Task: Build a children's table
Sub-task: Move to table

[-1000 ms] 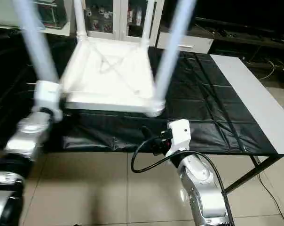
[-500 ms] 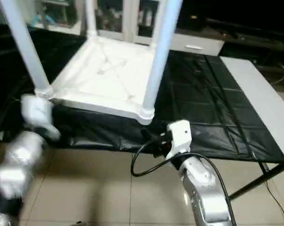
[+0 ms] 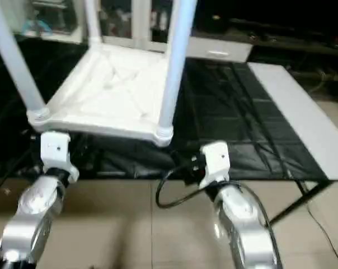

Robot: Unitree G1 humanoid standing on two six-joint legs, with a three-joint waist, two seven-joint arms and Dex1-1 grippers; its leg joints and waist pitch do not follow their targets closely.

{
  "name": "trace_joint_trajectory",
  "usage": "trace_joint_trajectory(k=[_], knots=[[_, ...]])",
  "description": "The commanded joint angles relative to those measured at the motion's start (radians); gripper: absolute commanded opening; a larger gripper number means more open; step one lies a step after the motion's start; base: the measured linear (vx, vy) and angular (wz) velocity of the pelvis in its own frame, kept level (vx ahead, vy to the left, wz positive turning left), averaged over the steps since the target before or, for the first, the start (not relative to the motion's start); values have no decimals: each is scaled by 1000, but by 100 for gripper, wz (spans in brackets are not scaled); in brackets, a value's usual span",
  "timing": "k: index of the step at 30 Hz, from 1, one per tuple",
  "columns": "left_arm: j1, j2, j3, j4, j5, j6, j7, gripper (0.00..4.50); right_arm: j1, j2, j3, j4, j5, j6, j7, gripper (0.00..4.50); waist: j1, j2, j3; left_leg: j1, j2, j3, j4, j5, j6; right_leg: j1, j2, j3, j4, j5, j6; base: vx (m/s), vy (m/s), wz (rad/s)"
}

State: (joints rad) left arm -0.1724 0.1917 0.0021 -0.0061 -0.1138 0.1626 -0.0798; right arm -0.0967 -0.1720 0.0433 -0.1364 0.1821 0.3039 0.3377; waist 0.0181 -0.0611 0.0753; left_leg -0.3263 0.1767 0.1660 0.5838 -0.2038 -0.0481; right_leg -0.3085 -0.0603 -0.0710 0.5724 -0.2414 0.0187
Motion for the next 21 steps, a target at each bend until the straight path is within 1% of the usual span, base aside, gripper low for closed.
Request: trace_joint_trajectory(k=[1,2,3,4,5,6,7,8,9,10,11,12,13,14,15,16,17,18,19,20,21], knots=[[-31,-23,-24,-6,0,6,8,142,-18,-6,-39,16,15,13,-5,381,-27,19,-31,63,66,-55,-117,-763,-59,-22,-53,12,-81,-423,-122,55,36,-9],[-34,-25,-33,3,13,3,5,142,-22,-5,-41,22,6,13,-16,381,-29,20,-50,51,54,-37,-108,-662,-31,-1,-67,29,-85,-370,-160,100,13,-5],[-43,-26,-47,2,38,15,-4,142,-34,-4,-46,19,8,16,-16,381,-24,25,-59,33,49,-28,-103,-598,-18,18,-75,38,-86,-350,-174,100,13,-5],[-38,-31,-47,-7,38,20,-5,142,-32,0,-49,17,13,14,-15,381,-10,2,-53,-8,32,-4,-88,-411,35,54,-80,57,-95,-347,-182,108,6,-6],[-31,-37,-45,-20,38,28,-3,142,-26,0,-51,13,21,12,-13,381,-4,-2,-66,-13,28,1,-78,-347,48,70,-84,61,-96,-344,-183,108,0,-2],[-21,-32,-43,-45,39,47,-4,142,-22,10,-57,21,37,14,-20,381,8,-2,-83,-24,22,4,-64,-214,80,91,-83,62,-88,-276,-192,108,0,-2],[-15,-27,-40,-64,34,59,-2,142,-18,16,-55,23,42,14,-20,381,10,3,-86,-20,20,3,-64,-166,97,89,-75,57,-82,-227,-196,146,-10,0],[-14,-26,-39,-65,34,60,-2,142,-17,16,-54,23,42,14,-20,381,7,9,-98,1,23,-3,-67,-82,129,81,-50,41,-57,-92,-205,195,-18,5],[-11,-19,-34,-80,27,71,-1,142,-15,23,-48,28,45,12,-17,381,-4,10,-99,47,34,-25,-67,5,201,48,-25,22,-21,58,-207,195,-18,5],[-9,-5,-21,-89,20,79,-5,142,-14,34,-27,34,42,5,-8,381,-23,11,-104,98,53,-61,-56,120,318,5,-15,3,16,112,-185,208,-28,5],[-7,2,-15,-83,23,72,-7,142,-16,39,-18,49,34,-5,-9,381,-28,12,-100,134,69,-80,-49,152,376,-34,-21,-1,29,92,-170,182,-51,4],[-4,1,-5,-78,20,67,-7,142,-20,37,-7,66,18,-16,-9,381,-44,1,-101,170,94,-109,-36,205,461,-77,-44,10,53,48,-133,182,-51,4],[-3,-1,3,-72,17,65,-7,142,-26,33,2,82,5,-26,-5,381,-38,-4,-94,158,85,-102,-30,211,476,-73,-56,21,48,45,-122,182,-69,4],[-1,1,7,-70,18,63,-7,142,-30,32,7,90,0,-28,-1,381,-6,-34,-87,32,-25,-16,14,133,419,53,-65,75,2,155,-131,176,-41,12],[1,1,10,-71,22,64,-8,142,-32,32,9,92,-1,-28,3,381,23,-45,-95,-36,-74,3,50,69,366,132,-63,122,-13,240,-154,176,-41,12],[8,3,17,-71,24,67,-12,142,-30,40,4,96,10,-26,9,381,76,-25,-93,-148,-17,-52,126,-52,191,210,-169,204,-33,503,-237,155,24,21],[9,4,19,-73,24,71,-11,142,-29,37,7,98,5,-29,8,381,81,-9,-94,-143,1,-61,66,9,111,204,-79,134,7,612,-196,76,46,14],[8,3,24,-76,17,78,-10,142,-29,36,7,97,5,-28,8,381,70,15,-95,-91,18,-62,8,86,101,169,-17,62,36,570,-127,76,46,14],[7,3,25,-78,16,79,-10,142,-29,36,5,95,6,-26,7,381,37,44,-99,6,41,-92,-12,156,157,86,18,-1,76,407,-75,61,25,-9],[6,8,26,-84,16,84,-10,142,-31,37,-1,93,10,-22,6,381,-1,59,-111,181,128,-227,-7,345,462,-112,23,-26,187,-97,20,129,-33,-18],[7,11,29,-85,10,87,-13,142,-32,37,-4,91,14,-19,8,381,-14,36,-134,211,160,-250,7,488,551,-145,-6,-17,197,-179,39,129,-33,-18]])
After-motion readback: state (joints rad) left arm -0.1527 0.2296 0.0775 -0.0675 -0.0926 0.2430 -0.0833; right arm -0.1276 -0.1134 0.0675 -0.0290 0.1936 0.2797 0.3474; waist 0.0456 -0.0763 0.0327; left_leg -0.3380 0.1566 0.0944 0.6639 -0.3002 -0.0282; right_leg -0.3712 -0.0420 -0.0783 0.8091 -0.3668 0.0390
